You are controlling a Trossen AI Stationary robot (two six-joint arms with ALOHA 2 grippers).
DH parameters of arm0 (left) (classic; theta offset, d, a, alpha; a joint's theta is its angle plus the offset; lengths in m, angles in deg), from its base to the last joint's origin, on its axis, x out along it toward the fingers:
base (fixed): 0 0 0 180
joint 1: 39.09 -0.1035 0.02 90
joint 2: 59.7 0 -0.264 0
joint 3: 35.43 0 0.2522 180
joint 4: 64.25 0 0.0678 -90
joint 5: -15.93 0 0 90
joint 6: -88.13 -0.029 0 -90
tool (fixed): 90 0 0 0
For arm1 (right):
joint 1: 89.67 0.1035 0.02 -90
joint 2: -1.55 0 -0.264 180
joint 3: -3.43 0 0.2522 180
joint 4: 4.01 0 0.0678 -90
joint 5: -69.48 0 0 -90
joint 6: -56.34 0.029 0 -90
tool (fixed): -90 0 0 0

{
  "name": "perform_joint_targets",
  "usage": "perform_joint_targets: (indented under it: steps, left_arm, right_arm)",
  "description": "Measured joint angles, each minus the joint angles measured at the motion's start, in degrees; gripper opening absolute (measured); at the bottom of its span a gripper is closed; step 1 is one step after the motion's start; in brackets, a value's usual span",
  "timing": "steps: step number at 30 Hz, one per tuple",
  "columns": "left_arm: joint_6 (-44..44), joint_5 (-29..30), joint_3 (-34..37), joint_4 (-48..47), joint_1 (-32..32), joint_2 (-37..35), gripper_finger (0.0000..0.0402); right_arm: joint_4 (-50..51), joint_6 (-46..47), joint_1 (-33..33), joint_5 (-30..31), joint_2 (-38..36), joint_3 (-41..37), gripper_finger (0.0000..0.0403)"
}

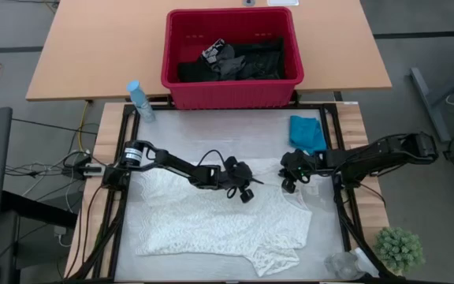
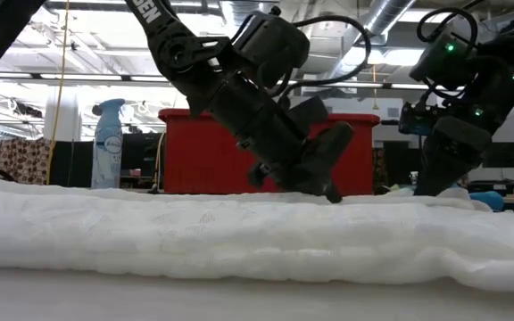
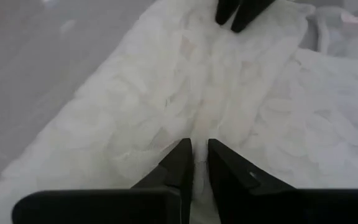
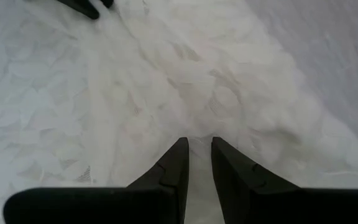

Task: Fold laundry
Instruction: Fold the white shirt

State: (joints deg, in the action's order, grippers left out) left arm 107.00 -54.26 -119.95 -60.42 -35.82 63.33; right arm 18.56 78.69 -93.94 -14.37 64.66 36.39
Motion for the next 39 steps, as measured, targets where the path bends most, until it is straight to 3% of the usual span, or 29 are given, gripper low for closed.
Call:
perform_joint_targets:
  steps: [11, 20, 25, 32, 39]
  left_arm:
    - [-9.5, -6.1, 0.0, -0.6, -0.1, -3.0, 0.005]
    - [-14.5, -4.8, 0.0, -6.7, -0.9, -6.5, 0.0138]
    - [-7.5, -6.1, 0.0, -15.4, -2.0, -6.5, 0.0177]
    - [-9.0, -2.6, 0.0, -15.4, -2.5, -6.5, 0.0182]
    - [-9.2, -3.0, 0.0, -16.7, -3.0, -8.5, 0.0182]
  right_arm:
    - [1.6, 0.1, 0.0, 0.5, 0.0, 0.0, 0.0097]
    - [1.5, 0.1, 0.0, 0.4, 0.0, 0.0, 0.0151]
    - [1.6, -0.2, 0.1, -0.6, -0.5, 1.1, 0.018]
    - [2.0, -2.8, -0.4, -0.3, -2.2, 3.8, 0.0183]
    - [2.6, -3.4, 0.2, -0.3, -3.7, 7.1, 0.0177]
